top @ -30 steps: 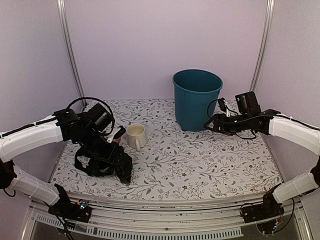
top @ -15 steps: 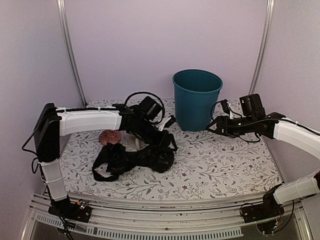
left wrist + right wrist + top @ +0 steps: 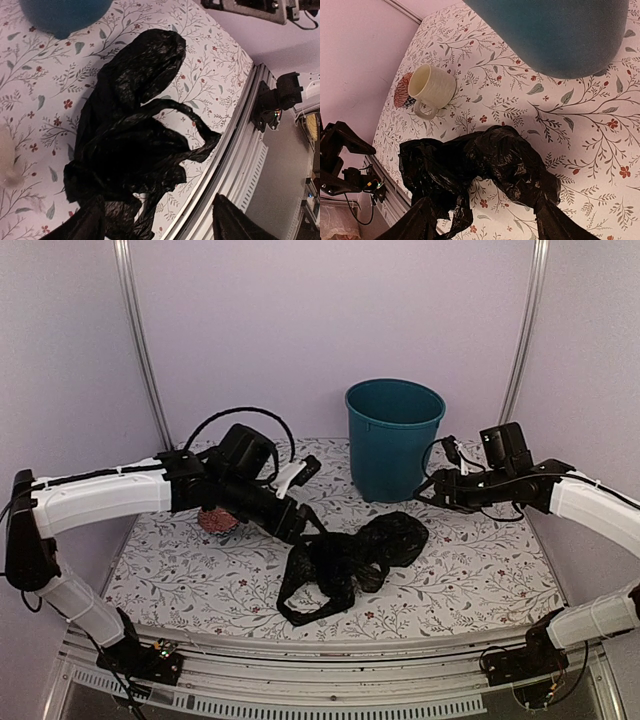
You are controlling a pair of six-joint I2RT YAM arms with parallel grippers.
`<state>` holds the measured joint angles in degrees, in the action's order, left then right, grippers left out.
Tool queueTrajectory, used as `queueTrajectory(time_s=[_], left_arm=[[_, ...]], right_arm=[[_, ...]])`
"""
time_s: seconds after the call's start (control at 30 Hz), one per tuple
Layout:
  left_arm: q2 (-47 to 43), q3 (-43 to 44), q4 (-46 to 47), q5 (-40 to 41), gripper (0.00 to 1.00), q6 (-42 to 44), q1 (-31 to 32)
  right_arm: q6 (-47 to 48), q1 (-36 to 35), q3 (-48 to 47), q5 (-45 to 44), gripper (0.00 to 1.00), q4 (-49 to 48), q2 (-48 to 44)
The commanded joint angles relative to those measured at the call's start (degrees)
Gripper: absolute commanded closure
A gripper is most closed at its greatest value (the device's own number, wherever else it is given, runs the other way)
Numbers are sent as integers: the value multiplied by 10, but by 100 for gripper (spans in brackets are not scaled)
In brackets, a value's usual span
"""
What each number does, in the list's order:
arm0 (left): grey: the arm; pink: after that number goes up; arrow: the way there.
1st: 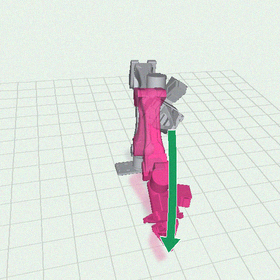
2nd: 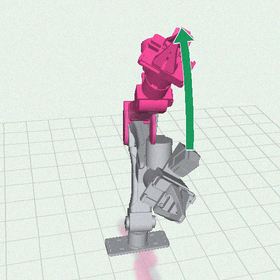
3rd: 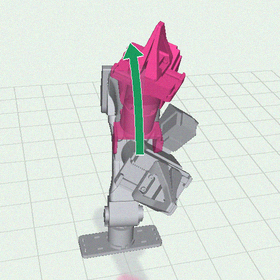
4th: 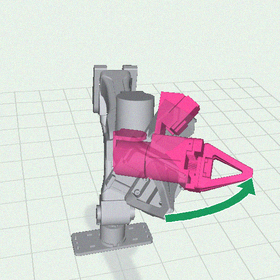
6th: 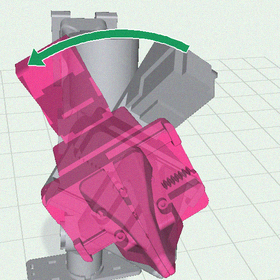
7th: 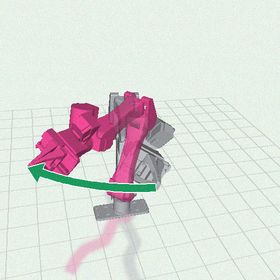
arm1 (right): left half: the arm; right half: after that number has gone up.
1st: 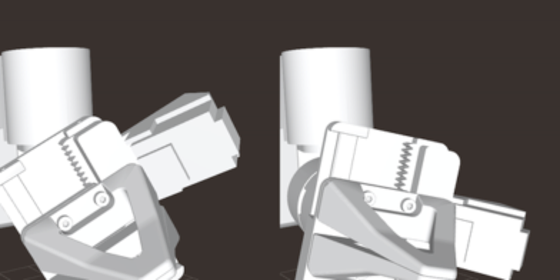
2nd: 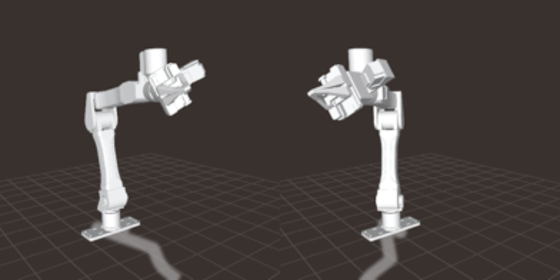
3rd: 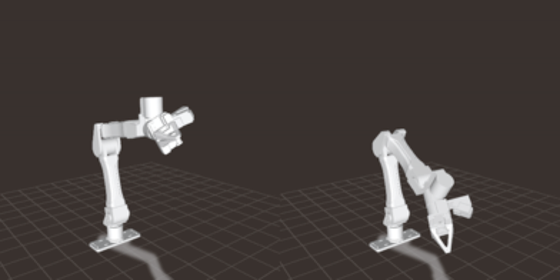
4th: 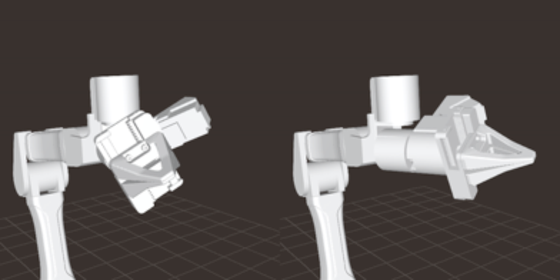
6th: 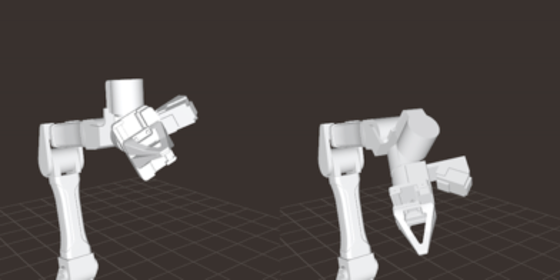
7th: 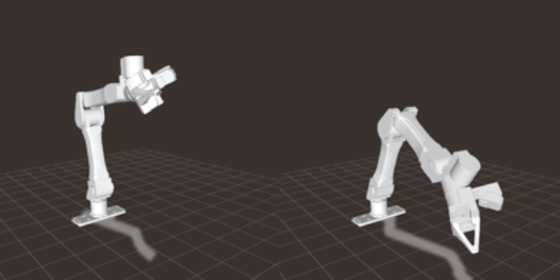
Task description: Put the trash bags into the trash bin
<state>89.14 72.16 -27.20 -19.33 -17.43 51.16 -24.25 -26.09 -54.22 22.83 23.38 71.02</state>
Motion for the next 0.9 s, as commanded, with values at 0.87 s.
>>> queueTrajectory(time_s=[0.87], left_arm=[[-76, -332, 229, -19, 27, -121, -32]], right_arm=[[-28, -57, -59, 76, 72, -125, 199]])
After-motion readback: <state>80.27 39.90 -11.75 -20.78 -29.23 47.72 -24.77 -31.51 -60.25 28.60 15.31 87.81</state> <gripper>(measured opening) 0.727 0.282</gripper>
